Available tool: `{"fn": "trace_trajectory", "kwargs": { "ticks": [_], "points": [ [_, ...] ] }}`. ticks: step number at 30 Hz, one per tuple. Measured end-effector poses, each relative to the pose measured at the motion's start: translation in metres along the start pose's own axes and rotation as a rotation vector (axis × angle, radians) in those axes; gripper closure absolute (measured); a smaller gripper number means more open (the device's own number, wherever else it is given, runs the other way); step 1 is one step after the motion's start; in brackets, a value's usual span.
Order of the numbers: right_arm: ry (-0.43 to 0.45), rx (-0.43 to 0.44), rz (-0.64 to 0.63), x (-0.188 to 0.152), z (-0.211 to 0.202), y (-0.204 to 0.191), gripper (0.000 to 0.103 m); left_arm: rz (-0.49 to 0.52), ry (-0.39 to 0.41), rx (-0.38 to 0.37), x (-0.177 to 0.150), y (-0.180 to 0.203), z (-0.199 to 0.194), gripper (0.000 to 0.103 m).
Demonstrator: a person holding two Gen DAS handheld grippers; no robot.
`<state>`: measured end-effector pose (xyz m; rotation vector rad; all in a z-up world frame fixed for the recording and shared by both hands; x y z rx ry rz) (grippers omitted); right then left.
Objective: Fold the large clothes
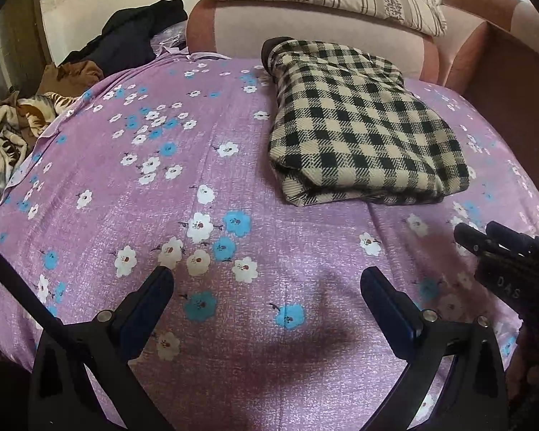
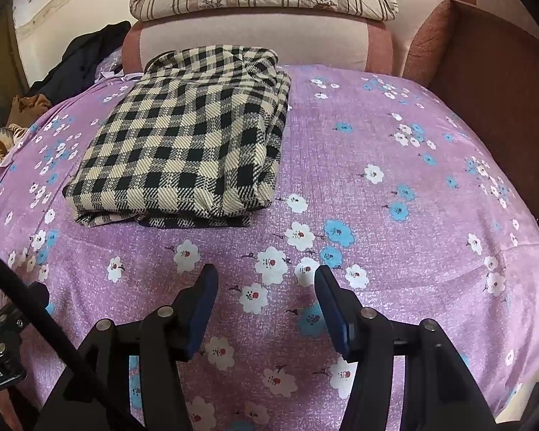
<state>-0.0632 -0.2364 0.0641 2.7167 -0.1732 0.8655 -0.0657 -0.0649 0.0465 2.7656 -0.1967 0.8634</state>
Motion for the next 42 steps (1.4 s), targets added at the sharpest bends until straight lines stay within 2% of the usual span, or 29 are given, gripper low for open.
{"fn": "trace_trajectory", "kwargs": {
  "ticks": [42],
  "points": [
    [0.054, -0.022, -0.052, 0.0013, -0.0023, -0.007, 0.038, -0.024, -0.021, -0.023, -0.0011, -0.0009, 0.0049, 0.0]
  ]
}}
Point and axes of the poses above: each gripper's, at about its wrist camera, not at the fingertips, and z roughly the way its jaws point, y to its right, x to its top, the point moved 1 cm from there along z, roughly the way its jaws point, and after that the axes turned 13 degrees about -x, right-handed, at the moved point
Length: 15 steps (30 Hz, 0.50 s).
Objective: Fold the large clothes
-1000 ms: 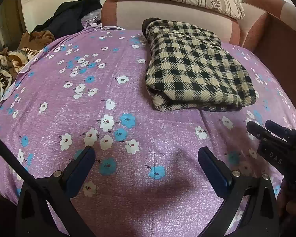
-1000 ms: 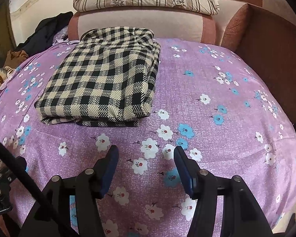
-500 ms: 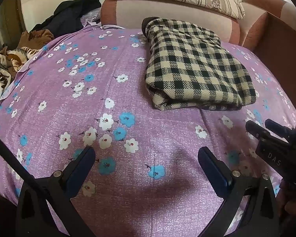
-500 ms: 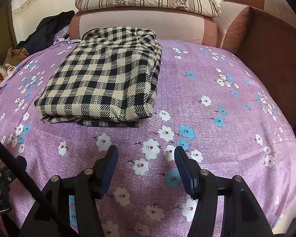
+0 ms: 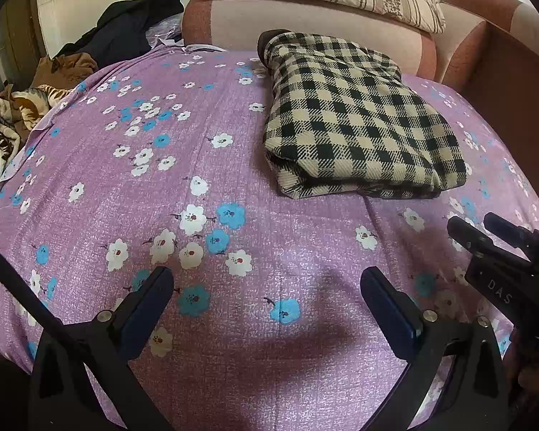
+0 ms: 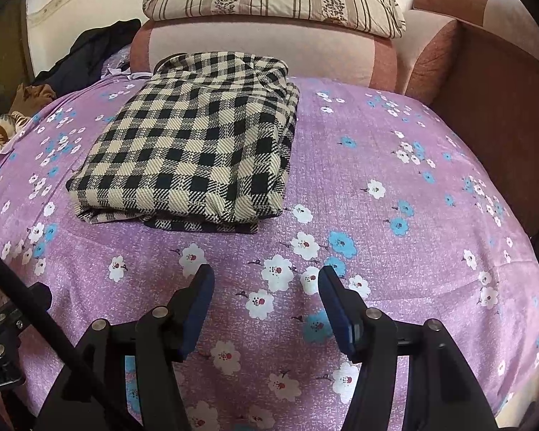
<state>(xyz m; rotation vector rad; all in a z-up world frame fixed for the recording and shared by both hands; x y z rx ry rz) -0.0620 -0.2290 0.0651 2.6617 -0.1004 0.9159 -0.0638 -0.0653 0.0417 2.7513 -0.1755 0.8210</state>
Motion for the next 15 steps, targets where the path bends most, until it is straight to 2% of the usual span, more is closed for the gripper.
{"fn": "trace_trajectory", "kwargs": {
  "ticks": [15],
  "points": [
    [0.013, -0.006, -0.016, -0.0008, -0.0019, -0.0023, 0.038, 0.004, -0.004, -0.001, -0.0016, -0.0012, 0.001, 0.0]
  ]
}}
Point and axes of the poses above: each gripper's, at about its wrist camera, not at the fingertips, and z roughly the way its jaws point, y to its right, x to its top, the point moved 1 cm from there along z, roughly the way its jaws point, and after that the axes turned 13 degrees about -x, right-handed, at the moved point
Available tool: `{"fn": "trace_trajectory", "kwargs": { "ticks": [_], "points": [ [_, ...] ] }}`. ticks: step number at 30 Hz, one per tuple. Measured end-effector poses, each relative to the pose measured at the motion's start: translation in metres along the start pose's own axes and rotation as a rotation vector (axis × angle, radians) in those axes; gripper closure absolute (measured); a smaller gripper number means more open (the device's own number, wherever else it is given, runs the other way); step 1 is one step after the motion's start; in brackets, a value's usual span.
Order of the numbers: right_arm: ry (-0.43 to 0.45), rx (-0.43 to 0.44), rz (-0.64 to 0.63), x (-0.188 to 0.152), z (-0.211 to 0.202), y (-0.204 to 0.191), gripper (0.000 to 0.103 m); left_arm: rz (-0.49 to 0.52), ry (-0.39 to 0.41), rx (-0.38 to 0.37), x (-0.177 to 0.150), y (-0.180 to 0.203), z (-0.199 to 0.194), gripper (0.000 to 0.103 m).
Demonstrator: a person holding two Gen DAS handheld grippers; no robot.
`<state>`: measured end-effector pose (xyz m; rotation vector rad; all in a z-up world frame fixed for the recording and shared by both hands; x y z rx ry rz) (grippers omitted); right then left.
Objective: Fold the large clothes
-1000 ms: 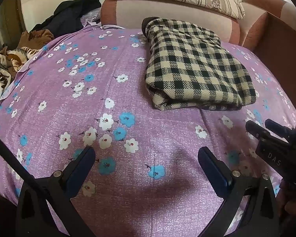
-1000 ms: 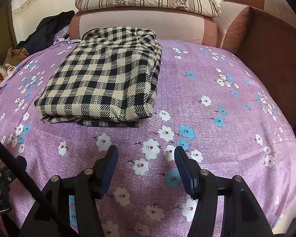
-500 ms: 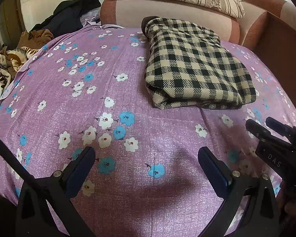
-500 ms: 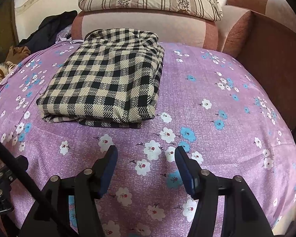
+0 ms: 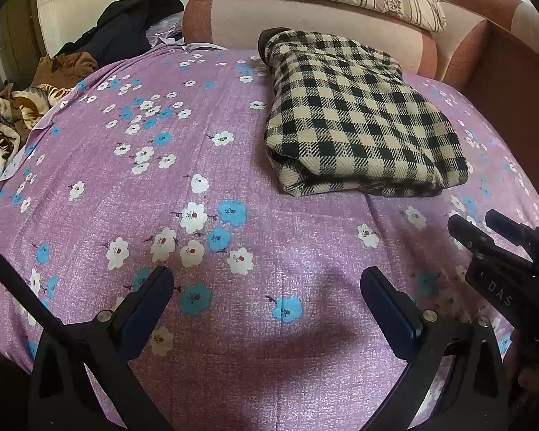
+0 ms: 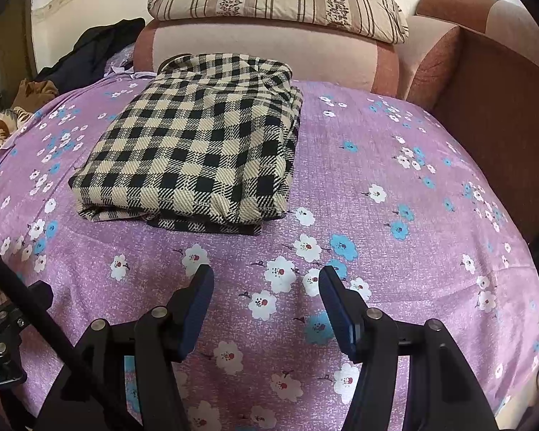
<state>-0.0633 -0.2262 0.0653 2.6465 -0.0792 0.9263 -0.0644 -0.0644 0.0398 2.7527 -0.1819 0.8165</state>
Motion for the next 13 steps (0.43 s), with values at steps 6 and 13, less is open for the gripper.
{"fn": "trace_trajectory", "kwargs": {
  "ticks": [6, 13],
  "points": [
    [0.005, 0.0, -0.005, -0.0009, -0.0015, -0.0019, 0.037, -0.008, -0.009, -0.006, -0.0028, -0.0044, 0.0019, 0.0],
    [-0.001, 0.003, -0.008, -0.0016, -0.0007, -0.0028, 0.037, 0.005, -0.017, -0.011, -0.0031, -0.0032, 0.0027, 0.0]
  ]
}}
Point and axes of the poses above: each gripper's, at about its wrist camera, not at the fingertips, and z roughly the way its jaws point, y to its right, x to its top, the point moved 1 cm from there along z, roughly the way its jaws point, and after that the axes turned 13 degrees about -x, right-handed, at the moved point
